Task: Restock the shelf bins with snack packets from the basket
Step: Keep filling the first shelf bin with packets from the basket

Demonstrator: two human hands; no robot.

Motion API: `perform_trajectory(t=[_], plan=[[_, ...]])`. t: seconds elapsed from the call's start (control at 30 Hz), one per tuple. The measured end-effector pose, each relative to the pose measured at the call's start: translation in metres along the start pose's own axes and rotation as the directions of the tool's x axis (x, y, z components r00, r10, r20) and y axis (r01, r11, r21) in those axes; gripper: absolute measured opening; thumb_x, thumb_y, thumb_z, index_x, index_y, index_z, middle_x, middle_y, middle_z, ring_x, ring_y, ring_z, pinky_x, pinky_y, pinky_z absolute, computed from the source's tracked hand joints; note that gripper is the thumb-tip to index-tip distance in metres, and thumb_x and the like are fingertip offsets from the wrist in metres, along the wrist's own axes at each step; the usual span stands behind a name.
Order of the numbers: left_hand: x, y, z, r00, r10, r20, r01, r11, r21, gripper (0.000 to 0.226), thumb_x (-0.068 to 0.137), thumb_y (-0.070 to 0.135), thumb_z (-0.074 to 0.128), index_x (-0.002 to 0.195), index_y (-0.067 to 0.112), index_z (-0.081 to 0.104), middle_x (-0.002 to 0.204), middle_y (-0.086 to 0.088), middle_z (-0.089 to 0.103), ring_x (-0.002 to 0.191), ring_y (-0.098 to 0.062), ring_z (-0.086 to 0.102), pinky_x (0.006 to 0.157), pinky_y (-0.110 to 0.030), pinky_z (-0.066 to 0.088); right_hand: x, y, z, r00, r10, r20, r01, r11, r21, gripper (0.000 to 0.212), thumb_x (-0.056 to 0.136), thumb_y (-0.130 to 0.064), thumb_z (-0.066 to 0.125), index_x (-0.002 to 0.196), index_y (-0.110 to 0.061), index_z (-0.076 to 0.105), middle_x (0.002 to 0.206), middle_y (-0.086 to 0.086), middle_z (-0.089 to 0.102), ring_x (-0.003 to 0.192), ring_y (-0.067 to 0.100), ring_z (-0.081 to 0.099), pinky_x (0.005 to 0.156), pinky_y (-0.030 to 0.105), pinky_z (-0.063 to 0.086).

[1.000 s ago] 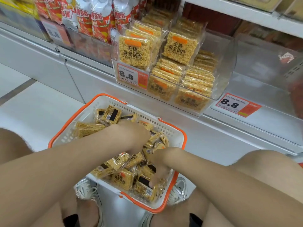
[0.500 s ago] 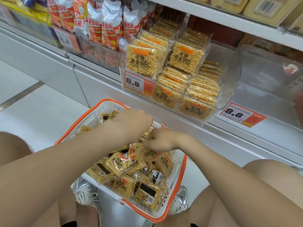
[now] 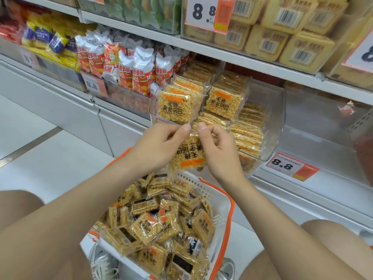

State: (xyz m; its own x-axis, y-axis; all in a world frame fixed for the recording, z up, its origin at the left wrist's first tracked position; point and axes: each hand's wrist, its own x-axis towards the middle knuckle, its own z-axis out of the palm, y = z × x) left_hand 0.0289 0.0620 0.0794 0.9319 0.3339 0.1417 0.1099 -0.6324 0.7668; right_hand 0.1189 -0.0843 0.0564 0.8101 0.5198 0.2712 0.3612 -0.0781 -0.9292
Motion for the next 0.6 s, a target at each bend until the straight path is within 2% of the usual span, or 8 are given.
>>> perform_trajectory(t=[0.1, 0.17, 0.2, 0.3, 0.33, 0.4, 0.5, 0.6], plan=[[0.001, 0.001, 0.001, 0.999, -0.01, -0.035, 0.005, 0.989, -0.145, 0.057, 0.109, 0.05, 0.044, 0.069, 0.011, 0.043, 0.056, 0.009, 0.029, 0.05, -0.007, 0.026, 0.055, -0.029, 0.026, 0.005, -0.002, -0.007, 0.984, 0.059, -0.168, -0.038, 0.992, 0.124, 0.035, 0.1, -0.047, 0.065, 0.096, -0.012, 0.063, 0.052, 0.003, 0.055, 0.047, 0.021, 0.046, 0.046, 0.037, 0.038], [0.005, -0.001, 0.001, 0.996, -0.067, -0.056, 0.05, 0.965, -0.258, 0.055, 0.11, 0.048, 0.045, 0.075, 0.006, 0.049, 0.062, 0.006, 0.034, 0.058, -0.011, 0.035, 0.066, -0.031, 0.035, 0.009, -0.001, -0.01, 0.968, 0.107, -0.226, -0.061, 0.977, 0.202, 0.034, 0.093, -0.048, 0.074, 0.105, -0.018, 0.063, 0.073, 0.019, 0.07, 0.063, 0.041, 0.065, 0.059, 0.058, 0.057], [0.007, -0.002, 0.001, 0.993, -0.104, -0.063, 0.08, 0.949, -0.306, 0.054, 0.11, 0.048, 0.044, 0.083, 0.002, 0.056, 0.068, 0.003, 0.038, 0.065, -0.013, 0.041, 0.073, -0.033, 0.039, 0.011, -0.002, -0.012, 0.965, 0.127, -0.231, -0.073, 0.971, 0.229, 0.033, 0.09, -0.042, 0.077, 0.11, -0.02, 0.063, 0.083, 0.02, 0.074, 0.076, 0.045, 0.07, 0.069, 0.063, 0.059], [0.009, 0.004, 0.004, 0.983, -0.173, -0.06, 0.134, 0.904, -0.406, 0.035, 0.11, 0.046, 0.045, 0.115, 0.022, 0.07, 0.081, 0.008, 0.056, 0.076, -0.007, 0.053, 0.076, -0.026, 0.05, 0.013, -0.004, -0.016, 0.97, 0.112, -0.216, -0.059, 0.97, 0.236, 0.037, 0.091, -0.015, 0.077, 0.125, -0.021, 0.062, 0.097, 0.008, 0.076, 0.095, 0.03, 0.074, 0.09, 0.056, 0.06], [0.009, 0.007, 0.005, 0.981, -0.187, -0.045, 0.152, 0.898, -0.414, 0.028, 0.11, 0.043, 0.047, 0.126, 0.03, 0.066, 0.086, 0.006, 0.061, 0.078, -0.009, 0.058, 0.072, -0.032, 0.055, 0.013, -0.005, -0.017, 0.97, 0.097, -0.221, -0.045, 0.972, 0.23, 0.04, 0.092, -0.011, 0.077, 0.128, -0.021, 0.063, 0.1, 0.002, 0.077, 0.098, 0.022, 0.074, 0.094, 0.052, 0.06], [0.008, 0.011, 0.006, 0.978, -0.207, 0.005, 0.189, 0.885, -0.425, 0.03, 0.109, 0.033, 0.053, 0.139, 0.035, 0.054, 0.093, -0.004, 0.071, 0.083, -0.019, 0.068, 0.076, -0.04, 0.06, 0.015, -0.008, -0.019, 0.973, 0.067, -0.221, -0.017, 0.975, 0.22, 0.043, 0.094, -0.011, 0.076, 0.134, -0.021, 0.064, 0.111, -0.005, 0.078, 0.108, 0.015, 0.073, 0.098, 0.047, 0.059], [0.007, 0.014, 0.007, 0.963, -0.236, 0.132, 0.269, 0.782, -0.563, 0.036, 0.101, 0.012, 0.068, 0.132, 0.022, 0.054, 0.101, -0.006, 0.08, 0.091, -0.024, 0.078, 0.085, -0.043, 0.065, 0.019, -0.009, -0.026, 0.986, -0.043, -0.159, 0.064, 0.99, 0.124, 0.039, 0.098, -0.005, 0.067, 0.133, -0.022, 0.068, 0.128, -0.008, 0.073, 0.118, 0.011, 0.068, 0.103, 0.043, 0.057], [0.008, 0.018, 0.01, 0.939, -0.279, 0.2, 0.332, 0.591, -0.735, 0.045, 0.093, -0.004, 0.07, 0.13, 0.017, 0.056, 0.112, -0.021, 0.076, 0.098, -0.038, 0.077, 0.09, -0.052, 0.063, 0.021, -0.009, -0.029, 0.993, -0.073, -0.091, 0.078, 0.996, 0.042, 0.043, 0.097, -0.007, 0.068, 0.133, -0.032, 0.067, 0.135, -0.013, 0.066, 0.116, 0.009, 0.064, 0.095, 0.034, 0.058]])
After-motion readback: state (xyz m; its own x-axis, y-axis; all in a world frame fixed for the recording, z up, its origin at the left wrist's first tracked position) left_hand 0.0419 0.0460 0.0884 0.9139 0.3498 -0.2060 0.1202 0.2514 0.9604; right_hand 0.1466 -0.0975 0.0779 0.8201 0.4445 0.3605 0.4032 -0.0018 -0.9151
